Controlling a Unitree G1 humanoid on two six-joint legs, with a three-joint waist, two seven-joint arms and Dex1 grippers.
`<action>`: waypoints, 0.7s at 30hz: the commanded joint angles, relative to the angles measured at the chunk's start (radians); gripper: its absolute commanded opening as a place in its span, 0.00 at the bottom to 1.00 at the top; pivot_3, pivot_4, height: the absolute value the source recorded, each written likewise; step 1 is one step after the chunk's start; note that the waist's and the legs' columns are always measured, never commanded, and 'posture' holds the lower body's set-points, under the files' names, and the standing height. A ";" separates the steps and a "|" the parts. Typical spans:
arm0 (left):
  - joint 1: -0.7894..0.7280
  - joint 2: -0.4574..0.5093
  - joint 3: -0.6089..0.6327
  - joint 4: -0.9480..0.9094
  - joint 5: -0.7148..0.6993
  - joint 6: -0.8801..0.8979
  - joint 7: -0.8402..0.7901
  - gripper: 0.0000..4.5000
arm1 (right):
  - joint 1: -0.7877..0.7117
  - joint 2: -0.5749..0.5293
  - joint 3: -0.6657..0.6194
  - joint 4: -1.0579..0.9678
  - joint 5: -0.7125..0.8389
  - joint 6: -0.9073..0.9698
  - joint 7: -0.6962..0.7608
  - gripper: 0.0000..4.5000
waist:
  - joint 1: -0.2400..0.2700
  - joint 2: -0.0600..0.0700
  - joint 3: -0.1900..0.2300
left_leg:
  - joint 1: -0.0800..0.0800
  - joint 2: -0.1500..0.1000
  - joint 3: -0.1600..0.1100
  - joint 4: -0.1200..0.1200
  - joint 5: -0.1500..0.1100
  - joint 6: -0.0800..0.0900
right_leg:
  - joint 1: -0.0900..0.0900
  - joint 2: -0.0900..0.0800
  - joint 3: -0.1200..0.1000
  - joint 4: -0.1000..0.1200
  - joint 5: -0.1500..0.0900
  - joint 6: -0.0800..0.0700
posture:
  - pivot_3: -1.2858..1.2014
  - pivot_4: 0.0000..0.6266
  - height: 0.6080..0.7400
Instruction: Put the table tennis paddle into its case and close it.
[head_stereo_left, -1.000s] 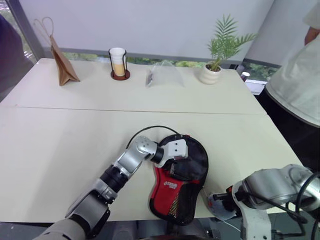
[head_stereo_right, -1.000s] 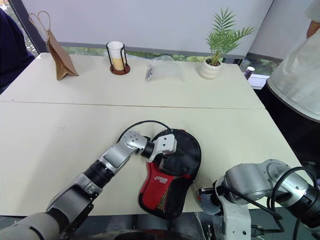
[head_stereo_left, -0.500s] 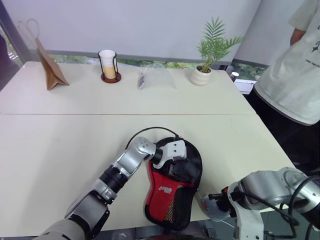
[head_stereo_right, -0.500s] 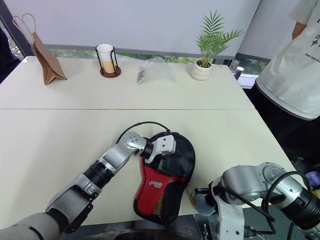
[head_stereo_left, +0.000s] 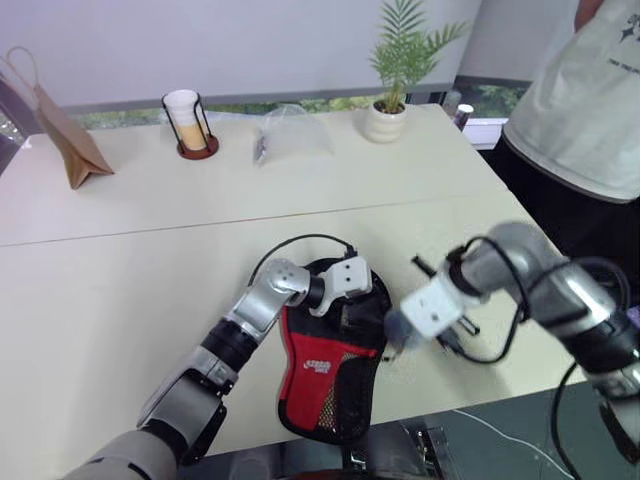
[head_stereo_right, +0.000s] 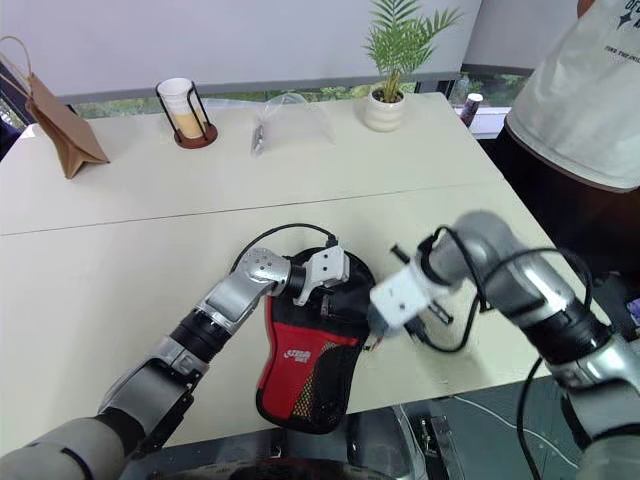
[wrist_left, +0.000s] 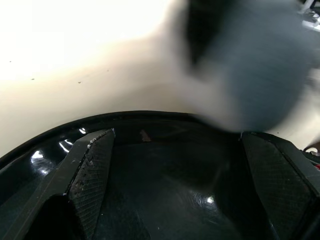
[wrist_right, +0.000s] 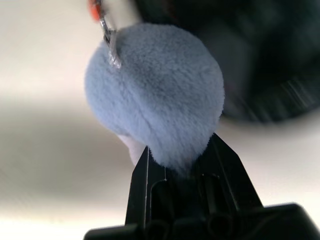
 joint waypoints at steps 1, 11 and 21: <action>0.034 0.056 0.020 0.018 0.016 0.033 0.008 0.93 | -0.068 0.014 -0.031 0.095 -0.070 0.050 -0.089 0.01 | -0.001 -0.001 0.001 | -0.006 -0.001 0.001 0.003 0.000 0.000 | -0.006 0.000 0.000 0.004 0.004 0.001 | 0.52 0.24 1.00; 0.017 0.111 0.117 -0.091 -0.051 0.069 0.012 0.93 | -0.162 0.069 -0.004 0.324 -0.187 0.046 -0.305 0.01 | -0.001 0.007 0.011 | -0.024 -0.001 0.011 0.010 0.001 0.001 | -0.029 0.002 0.006 0.016 0.011 -0.001 | 0.52 0.24 1.00; -0.010 0.092 0.134 -0.105 -0.080 0.079 0.015 0.93 | -0.207 0.116 0.000 0.411 -0.179 0.043 -0.351 0.01 | -0.002 0.005 0.018 | -0.027 -0.001 0.013 0.016 0.001 0.002 | -0.033 0.003 0.010 0.019 0.014 0.000 | 0.52 0.24 1.00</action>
